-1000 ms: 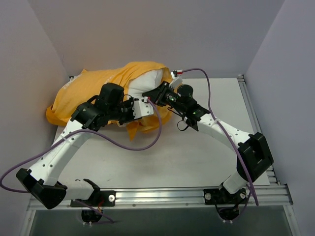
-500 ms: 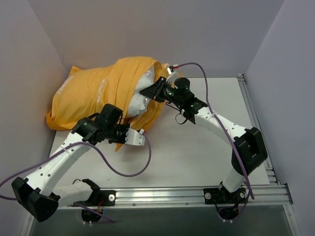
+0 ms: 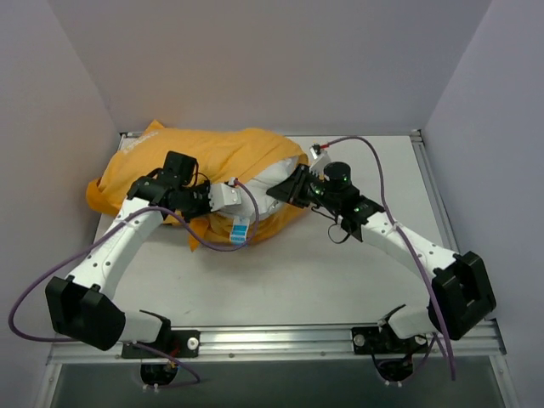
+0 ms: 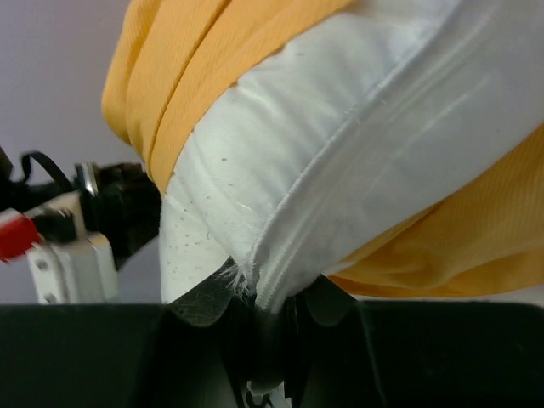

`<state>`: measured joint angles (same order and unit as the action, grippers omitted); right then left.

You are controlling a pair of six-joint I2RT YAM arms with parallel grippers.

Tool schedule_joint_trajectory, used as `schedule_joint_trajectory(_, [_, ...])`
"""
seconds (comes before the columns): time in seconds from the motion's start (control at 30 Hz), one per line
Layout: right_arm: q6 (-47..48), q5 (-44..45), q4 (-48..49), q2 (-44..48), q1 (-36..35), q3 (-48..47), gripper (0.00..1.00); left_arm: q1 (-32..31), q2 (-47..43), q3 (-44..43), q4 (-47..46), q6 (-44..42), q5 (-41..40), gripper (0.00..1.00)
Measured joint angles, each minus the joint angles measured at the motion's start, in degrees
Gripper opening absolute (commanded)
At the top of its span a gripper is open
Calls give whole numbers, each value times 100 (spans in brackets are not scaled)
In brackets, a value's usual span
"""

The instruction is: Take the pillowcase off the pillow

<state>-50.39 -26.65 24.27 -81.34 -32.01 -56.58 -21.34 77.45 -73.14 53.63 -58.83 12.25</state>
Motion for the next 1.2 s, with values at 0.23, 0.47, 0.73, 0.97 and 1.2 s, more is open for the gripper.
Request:
schedule_joint_trajectory(0.23, [256,181,376,302,-376,1333,0,-103,87,-597,960,63,817,95])
schedule_joint_trajectory(0.47, [264,103,925,-293,-448,2017,0,-802,317,-1779,2011,444,1821,96])
schedule_joint_trajectory(0.73, [50,2,1939,-424,-446,2557,0,-2109,1300,-2312,15,2409,452,89])
schedule_joint_trajectory(0.97, [-153,-17,2459,-485,-450,2889,0,-2483,2935,-2492,-997,2911,-1001,71])
schedule_joint_trajectory(1.2, [-232,61,2719,-466,-446,3064,0,-2409,3206,-2767,-1209,3357,-1237,18])
